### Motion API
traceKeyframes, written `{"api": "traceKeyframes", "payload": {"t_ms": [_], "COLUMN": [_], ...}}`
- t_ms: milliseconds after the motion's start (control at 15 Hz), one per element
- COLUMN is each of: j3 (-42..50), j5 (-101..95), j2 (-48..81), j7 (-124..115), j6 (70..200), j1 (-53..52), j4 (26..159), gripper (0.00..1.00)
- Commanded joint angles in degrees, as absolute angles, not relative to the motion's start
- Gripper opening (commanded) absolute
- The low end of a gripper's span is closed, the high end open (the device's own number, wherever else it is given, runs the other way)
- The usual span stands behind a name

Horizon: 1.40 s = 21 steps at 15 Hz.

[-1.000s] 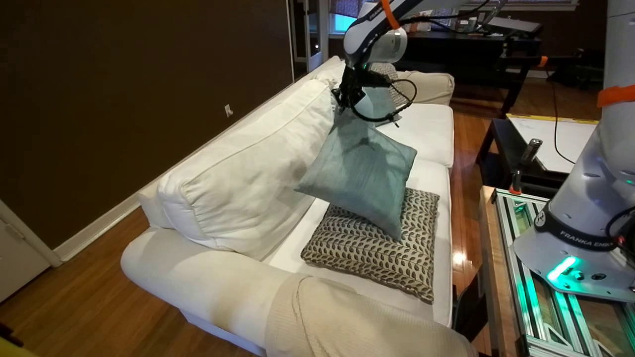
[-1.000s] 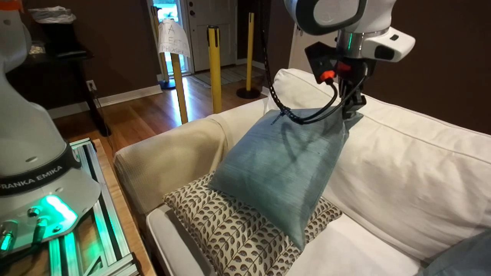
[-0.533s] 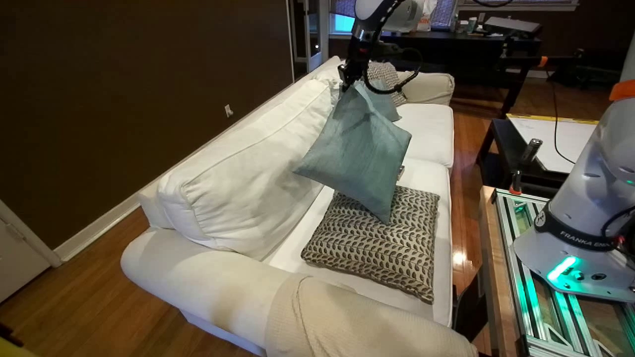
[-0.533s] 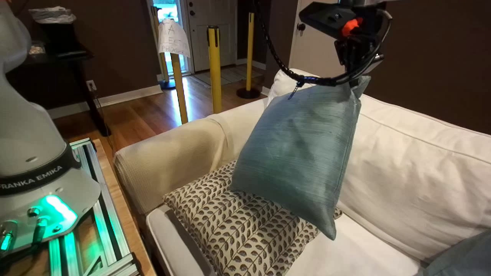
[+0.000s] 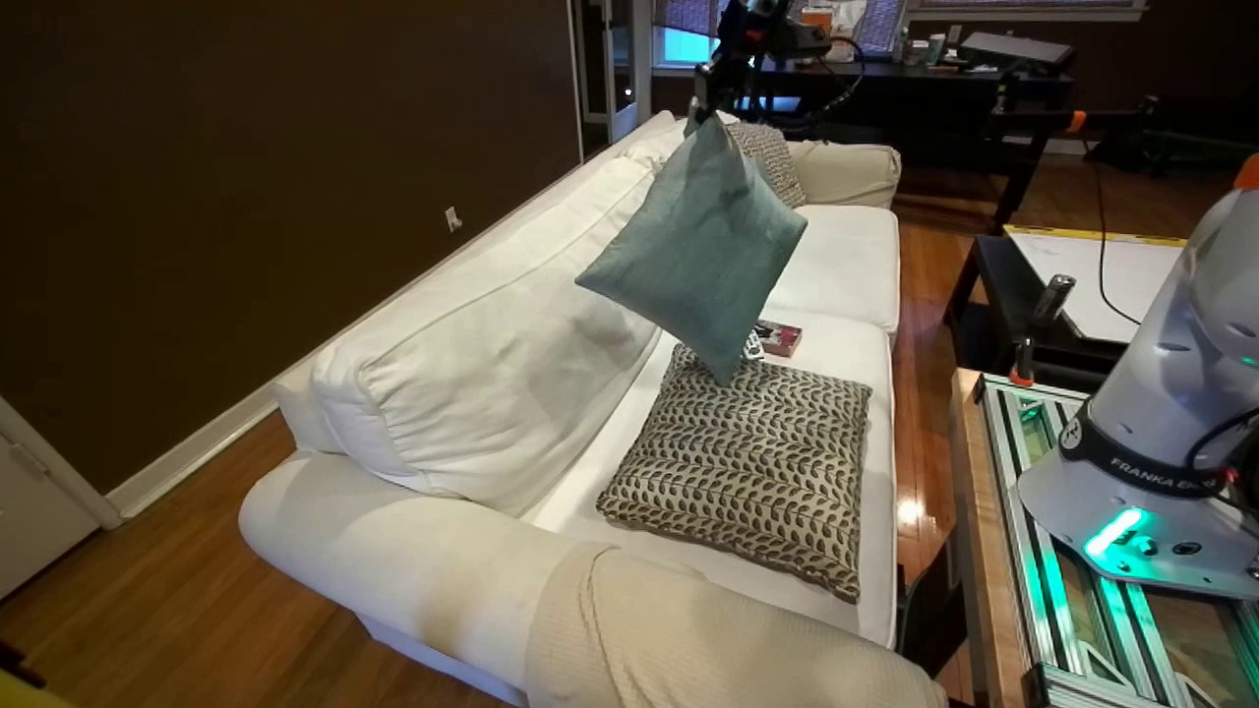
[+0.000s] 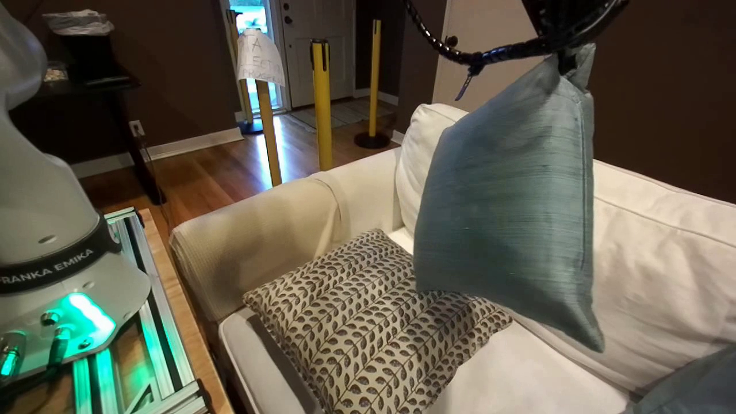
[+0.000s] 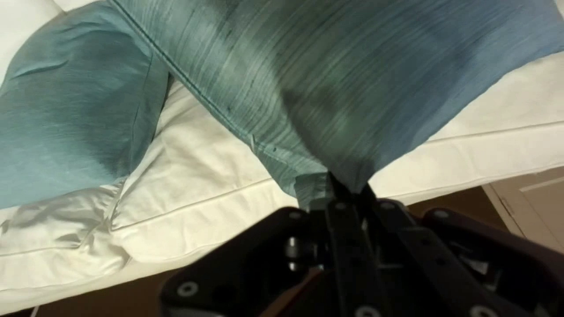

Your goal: Lean all the pillows against the sofa

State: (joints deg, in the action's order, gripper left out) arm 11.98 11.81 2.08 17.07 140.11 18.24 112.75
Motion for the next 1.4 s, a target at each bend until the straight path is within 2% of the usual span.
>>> {"api": "traceKeyframes", "payload": {"t_ms": [0, 1067, 1133, 1200, 1333], "j3": [13.2, 13.4, 13.4, 13.5, 14.0], "j5": [12.1, 12.3, 12.3, 11.2, 8.6], "j2": [1.5, 0.6, 0.6, 1.2, 5.1], "j7": [17.3, 17.3, 17.3, 16.7, 12.4], "j6": [140.0, 140.4, 140.4, 140.0, 139.6], "j1": [17.3, 17.2, 17.2, 17.2, 17.5], "j4": [112.7, 112.8, 112.8, 112.0, 109.4], "gripper": [0.06, 0.06, 0.31, 0.32, 0.45]}}
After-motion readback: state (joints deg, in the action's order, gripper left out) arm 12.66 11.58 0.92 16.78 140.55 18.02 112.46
